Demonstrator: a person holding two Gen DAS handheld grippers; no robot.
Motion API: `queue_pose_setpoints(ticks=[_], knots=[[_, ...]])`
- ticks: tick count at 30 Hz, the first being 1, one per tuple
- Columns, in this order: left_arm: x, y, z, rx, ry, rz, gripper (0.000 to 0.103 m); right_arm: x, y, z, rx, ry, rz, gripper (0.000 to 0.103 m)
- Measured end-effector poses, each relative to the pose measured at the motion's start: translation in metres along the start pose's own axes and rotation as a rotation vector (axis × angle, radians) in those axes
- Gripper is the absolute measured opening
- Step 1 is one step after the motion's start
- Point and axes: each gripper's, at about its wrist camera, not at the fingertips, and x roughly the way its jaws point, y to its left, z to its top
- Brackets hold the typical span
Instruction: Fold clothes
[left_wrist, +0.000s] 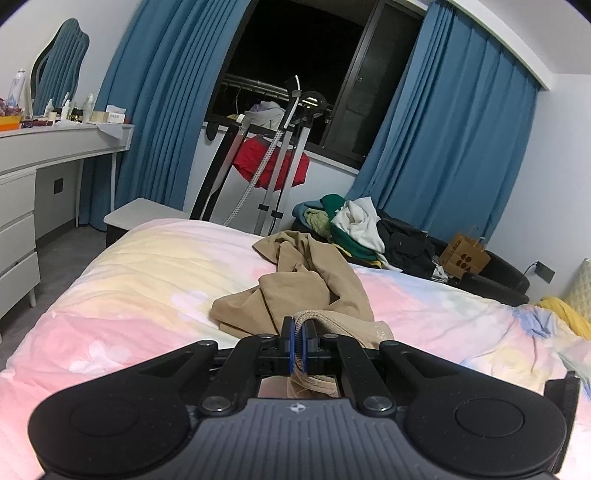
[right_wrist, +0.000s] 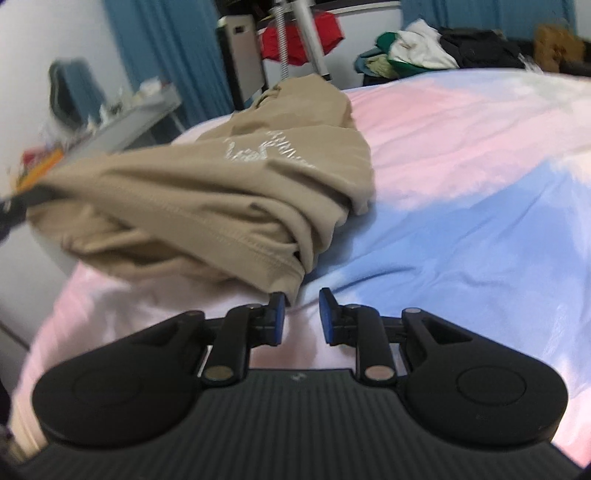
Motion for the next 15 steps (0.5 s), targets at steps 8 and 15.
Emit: queue_pose_setpoints(ticks=[8, 15], knots=[[-0.005, 0.0, -0.001, -0.002, -0.013, -0.005, 0.004, 0.005, -0.034, 0.002, 0.283, -0.133, 0.178, 0.024], [-0.008, 0.001, -0.001, -0.014, -0.02, -0.012, 0.004, 0.023, -0.045, -0.002, 0.463, -0.111, 0.306, 0.029]])
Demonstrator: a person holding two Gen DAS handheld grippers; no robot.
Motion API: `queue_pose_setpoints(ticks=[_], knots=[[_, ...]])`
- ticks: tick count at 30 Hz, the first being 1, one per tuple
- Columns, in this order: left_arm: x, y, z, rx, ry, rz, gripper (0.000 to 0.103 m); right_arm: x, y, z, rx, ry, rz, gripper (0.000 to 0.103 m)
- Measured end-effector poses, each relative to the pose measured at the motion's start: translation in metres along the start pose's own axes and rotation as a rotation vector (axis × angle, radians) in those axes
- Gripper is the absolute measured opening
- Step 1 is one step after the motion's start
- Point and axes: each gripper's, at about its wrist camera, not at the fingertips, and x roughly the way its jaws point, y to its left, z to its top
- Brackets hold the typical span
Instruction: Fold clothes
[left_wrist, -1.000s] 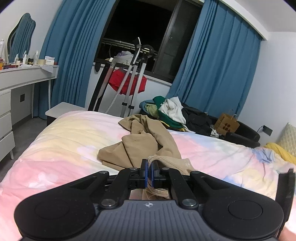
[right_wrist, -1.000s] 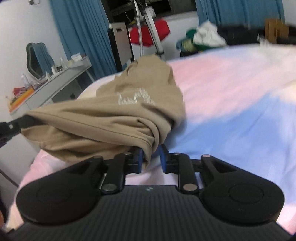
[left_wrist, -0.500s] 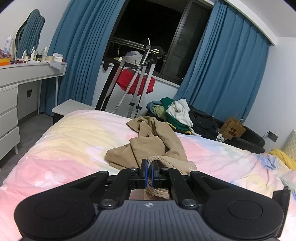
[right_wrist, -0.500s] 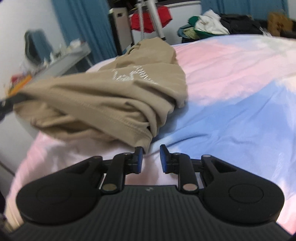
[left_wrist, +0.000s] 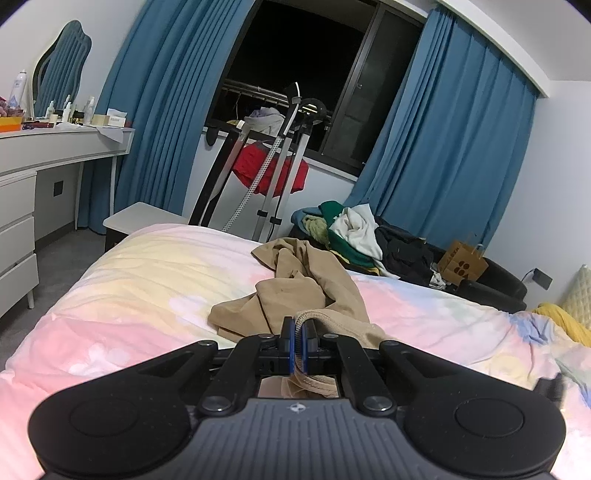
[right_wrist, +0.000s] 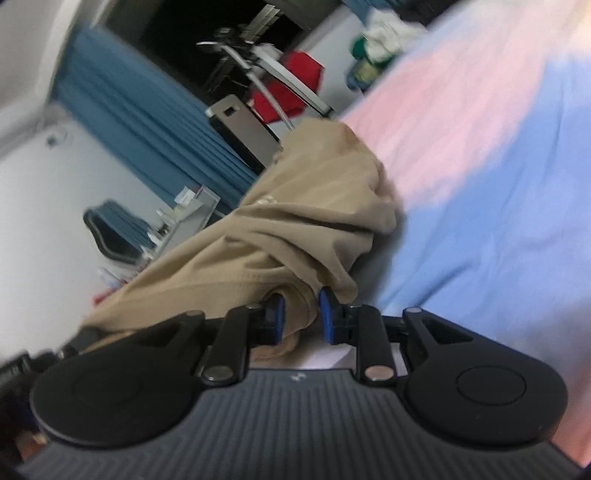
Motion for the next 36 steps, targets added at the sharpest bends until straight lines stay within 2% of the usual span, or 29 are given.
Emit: queue_pose_setpoints(ticks=[2, 3, 6, 7, 9, 10, 13, 15, 17, 19, 20, 21, 24, 31, 36], knots=[[-0.001, 0.0, 0.0, 0.001, -0.004, -0.007, 0.004, 0.01, -0.007, -0.005, 0.051, 0.032, -0.057, 0.03], [-0.002, 0.0, 0.0, 0.0, -0.005, -0.01, 0.004, 0.013, -0.009, -0.007, 0.052, 0.037, -0.088, 0.027], [-0.003, -0.001, 0.0, -0.004, -0.007, -0.016, 0.004, 0.014, -0.004, -0.01, 0.008, 0.011, -0.179, 0.026], [-0.003, -0.001, -0.001, -0.003, -0.006, -0.016, 0.004, 0.011, 0.001, -0.011, -0.015, -0.02, -0.214, 0.026], [-0.005, -0.004, -0.001, 0.007, -0.01, -0.02, 0.004, -0.006, 0.019, -0.012, -0.098, -0.164, -0.267, 0.03], [-0.006, -0.005, -0.002, 0.011, -0.012, -0.023, 0.004, -0.01, 0.023, -0.011, -0.122, -0.207, -0.271, 0.03], [-0.005, -0.01, -0.004, 0.038, -0.008, -0.028, 0.004, 0.004, 0.016, -0.006, -0.099, -0.164, -0.268, 0.03], [-0.001, -0.013, -0.009, 0.049, 0.022, -0.02, 0.004, 0.012, 0.011, -0.002, -0.085, -0.135, -0.265, 0.03], [0.003, -0.015, -0.014, 0.069, 0.047, -0.004, 0.004, 0.026, -0.003, -0.002, -0.012, -0.06, -0.243, 0.029], [0.006, -0.018, -0.018, 0.092, 0.064, 0.011, 0.004, 0.029, -0.011, -0.002, 0.044, -0.022, -0.211, 0.018], [0.007, -0.019, -0.02, 0.1, 0.071, 0.018, 0.004, 0.027, -0.008, 0.0, 0.039, -0.037, -0.202, 0.009], [0.009, -0.019, -0.021, 0.106, 0.075, 0.025, 0.004, 0.024, -0.003, 0.001, 0.024, -0.053, -0.199, 0.006], [0.019, -0.018, -0.026, 0.112, 0.109, 0.058, 0.006, 0.012, 0.016, 0.005, -0.059, -0.106, -0.233, 0.005], [0.038, -0.013, -0.051, 0.104, 0.234, 0.099, 0.031, -0.022, 0.046, 0.014, -0.187, -0.205, -0.227, 0.004], [0.061, -0.006, -0.076, 0.069, 0.382, 0.17, 0.033, -0.045, 0.065, 0.019, -0.331, -0.344, -0.262, 0.003]])
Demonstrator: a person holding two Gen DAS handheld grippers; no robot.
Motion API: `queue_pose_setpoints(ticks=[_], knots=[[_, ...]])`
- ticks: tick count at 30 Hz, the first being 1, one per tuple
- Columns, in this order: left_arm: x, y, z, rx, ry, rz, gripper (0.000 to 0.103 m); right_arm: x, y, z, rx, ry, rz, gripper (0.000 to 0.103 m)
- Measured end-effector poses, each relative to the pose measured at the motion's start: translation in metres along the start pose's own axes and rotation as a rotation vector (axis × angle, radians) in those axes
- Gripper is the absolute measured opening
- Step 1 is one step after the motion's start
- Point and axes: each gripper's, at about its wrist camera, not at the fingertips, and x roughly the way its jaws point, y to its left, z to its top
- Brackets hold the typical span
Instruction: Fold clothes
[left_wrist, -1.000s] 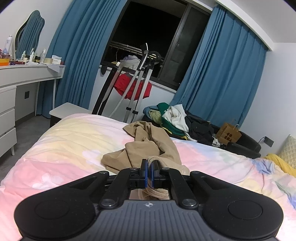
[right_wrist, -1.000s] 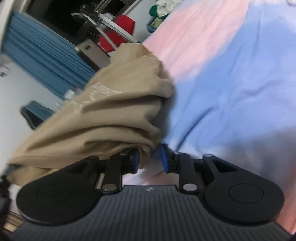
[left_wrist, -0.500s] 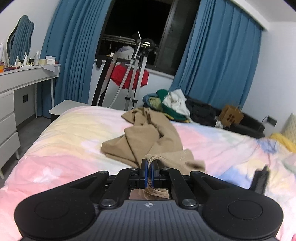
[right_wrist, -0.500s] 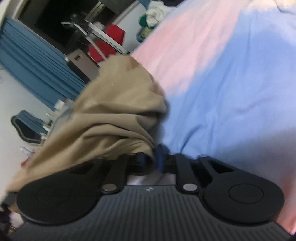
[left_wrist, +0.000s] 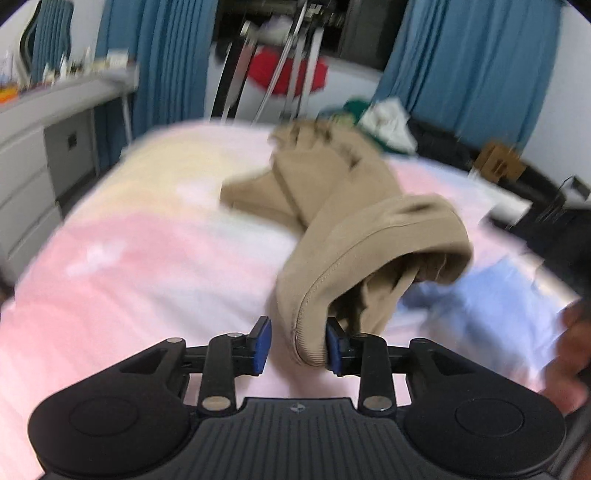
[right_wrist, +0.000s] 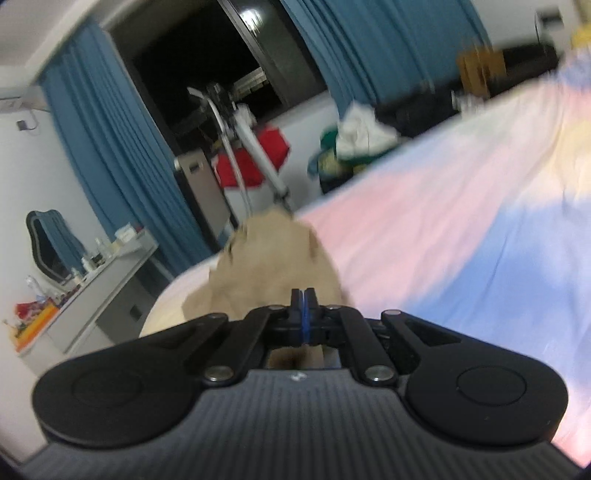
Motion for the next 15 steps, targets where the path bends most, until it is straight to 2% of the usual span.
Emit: queue_pose_setpoints(ticks=[1, 3, 5, 8, 11, 15], knots=[[0.005, 0.002, -0.002, -0.015, 0.023, 0.008, 0.033, -0.005, 0.001, 0.003, -0.026, -0.028, -0.016, 0.003], [0.011, 0.007, -0.005, -0.041, 0.047, 0.019, 0.035, -0.006, -0.008, 0.006, -0.011, -0.016, -0.027, 0.003], [0.012, 0.01, -0.003, -0.058, 0.038, 0.025, 0.025, -0.003, -0.022, 0.006, 0.035, 0.022, -0.026, 0.003], [0.008, 0.011, 0.002, -0.062, -0.002, 0.023, 0.01, 0.002, -0.046, 0.001, 0.16, 0.107, 0.01, 0.003], [-0.005, 0.013, 0.008, -0.073, -0.069, 0.008, 0.005, 0.004, -0.054, -0.006, 0.204, 0.182, 0.025, 0.005], [-0.025, 0.021, 0.024, -0.115, -0.158, -0.035, 0.005, 0.009, -0.051, -0.022, 0.165, 0.269, 0.003, 0.009]])
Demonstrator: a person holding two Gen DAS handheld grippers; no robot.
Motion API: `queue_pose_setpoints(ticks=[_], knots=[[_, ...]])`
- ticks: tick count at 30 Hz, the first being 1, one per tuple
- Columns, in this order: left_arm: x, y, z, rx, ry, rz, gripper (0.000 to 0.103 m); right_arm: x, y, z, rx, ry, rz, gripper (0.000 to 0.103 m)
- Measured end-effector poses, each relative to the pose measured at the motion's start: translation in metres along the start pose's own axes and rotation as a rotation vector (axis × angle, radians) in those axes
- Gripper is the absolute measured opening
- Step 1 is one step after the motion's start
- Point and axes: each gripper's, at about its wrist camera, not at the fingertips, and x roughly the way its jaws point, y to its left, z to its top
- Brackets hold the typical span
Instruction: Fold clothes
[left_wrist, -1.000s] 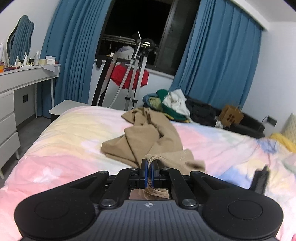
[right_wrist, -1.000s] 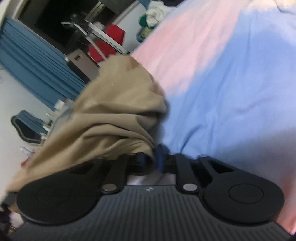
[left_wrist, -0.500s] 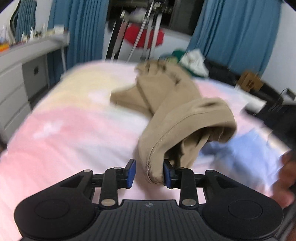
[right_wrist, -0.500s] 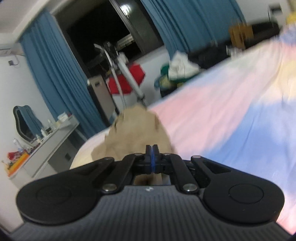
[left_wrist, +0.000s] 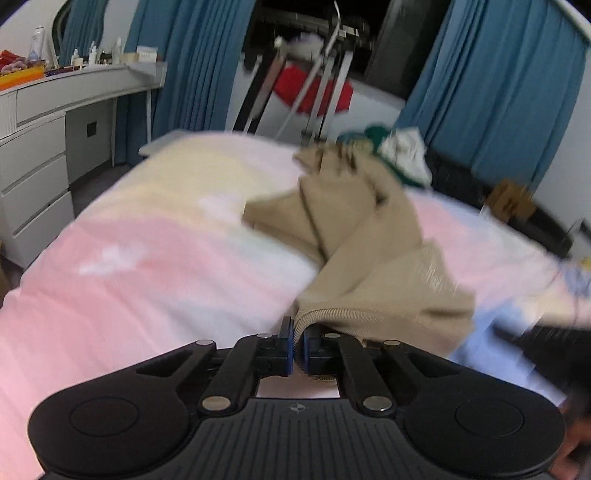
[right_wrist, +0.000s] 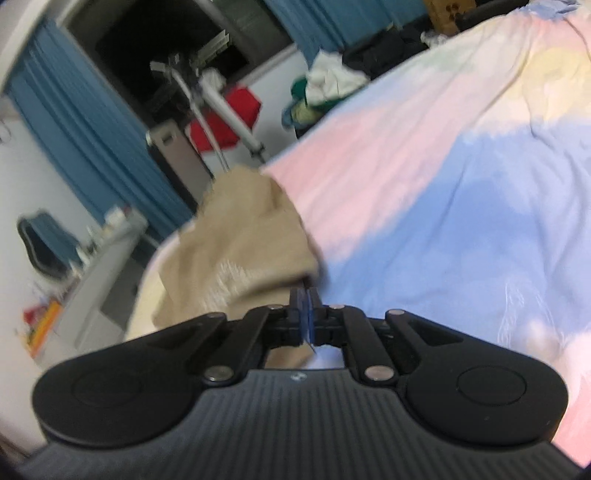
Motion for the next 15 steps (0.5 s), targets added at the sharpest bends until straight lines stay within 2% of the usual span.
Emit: queue_pose_setpoints(ticks=[1, 3, 6, 10, 15], knots=[[-0.003, 0.001, 0.005, -0.009, -0.018, -0.006, 0.005, 0.004, 0.001, -0.004, -0.017, 0.035, 0.002, 0.011], [-0.009, 0.004, 0.013, -0.027, -0.051, -0.014, 0.005, 0.013, 0.009, -0.014, -0.088, 0.112, 0.004, 0.024], [-0.012, 0.01, 0.021, -0.059, -0.059, -0.027, 0.005, 0.021, 0.024, -0.031, -0.204, 0.185, -0.007, 0.027], [-0.012, 0.013, 0.024, -0.078, -0.056, -0.035, 0.005, 0.024, 0.031, -0.042, -0.261, 0.149, -0.038, 0.029], [-0.009, 0.016, 0.025, -0.098, -0.056, -0.04, 0.005, 0.029, 0.013, -0.038, -0.144, 0.075, -0.027, 0.029]])
